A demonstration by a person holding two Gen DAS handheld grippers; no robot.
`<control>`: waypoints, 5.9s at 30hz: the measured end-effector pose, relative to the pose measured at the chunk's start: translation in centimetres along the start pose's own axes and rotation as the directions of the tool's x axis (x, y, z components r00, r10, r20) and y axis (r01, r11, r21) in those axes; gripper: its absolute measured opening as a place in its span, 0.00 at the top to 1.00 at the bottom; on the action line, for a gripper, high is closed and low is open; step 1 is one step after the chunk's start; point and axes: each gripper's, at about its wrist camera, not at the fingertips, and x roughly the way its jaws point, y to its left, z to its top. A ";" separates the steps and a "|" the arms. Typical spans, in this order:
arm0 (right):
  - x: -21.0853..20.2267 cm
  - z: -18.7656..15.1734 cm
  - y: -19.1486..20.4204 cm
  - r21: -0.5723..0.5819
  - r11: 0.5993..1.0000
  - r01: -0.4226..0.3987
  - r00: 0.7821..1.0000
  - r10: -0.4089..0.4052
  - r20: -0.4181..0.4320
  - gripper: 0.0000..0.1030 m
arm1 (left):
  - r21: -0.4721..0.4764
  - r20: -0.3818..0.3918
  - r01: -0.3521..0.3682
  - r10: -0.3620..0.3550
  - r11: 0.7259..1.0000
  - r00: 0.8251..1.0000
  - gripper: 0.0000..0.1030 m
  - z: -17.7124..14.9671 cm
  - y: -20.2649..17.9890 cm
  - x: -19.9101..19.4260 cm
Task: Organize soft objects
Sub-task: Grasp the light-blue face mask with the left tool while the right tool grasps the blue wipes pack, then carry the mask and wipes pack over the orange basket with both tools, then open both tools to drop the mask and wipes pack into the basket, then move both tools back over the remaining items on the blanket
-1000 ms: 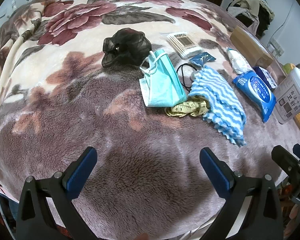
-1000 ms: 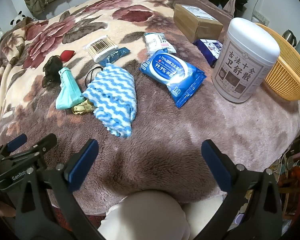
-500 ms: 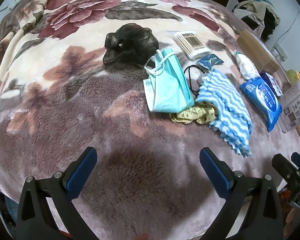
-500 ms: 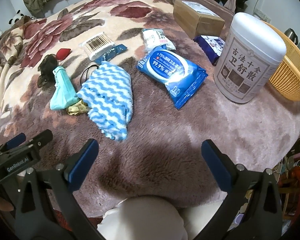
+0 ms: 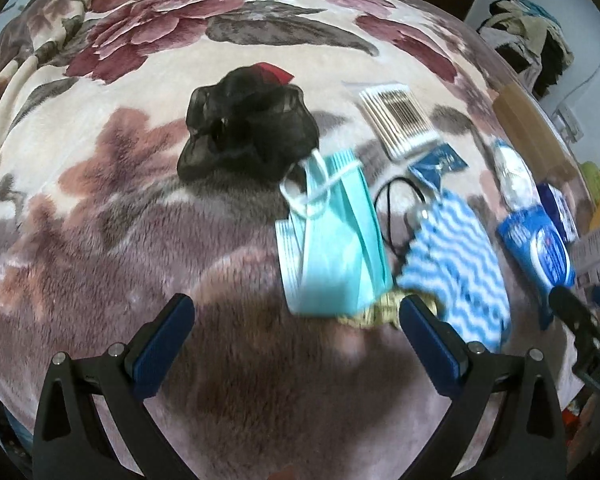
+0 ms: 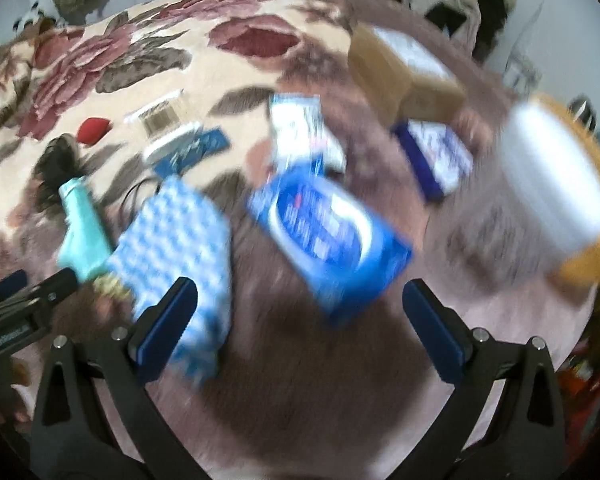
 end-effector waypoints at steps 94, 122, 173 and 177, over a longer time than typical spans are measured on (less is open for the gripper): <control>-9.7 3.2 -17.1 0.188 0.982 0.025 0.985 -0.057 0.165 0.38 | 0.373 0.100 0.191 -0.243 0.908 0.965 0.63 4.4 -25.7 -10.8; -8.5 2.1 -33.5 0.493 0.867 0.070 0.982 -0.146 0.117 0.37 | 0.580 -0.084 0.349 -0.372 0.736 0.924 0.62 2.9 -48.5 -8.9; -11.4 2.4 -25.7 0.469 0.882 0.042 0.985 -0.116 0.129 0.00 | 0.492 0.067 0.262 -0.336 0.830 0.939 0.01 4.2 -34.7 -11.9; -11.7 2.9 -23.6 0.435 0.900 0.039 0.985 -0.106 0.133 0.00 | 0.465 0.076 0.263 -0.334 0.845 0.940 0.01 4.5 -32.2 -12.2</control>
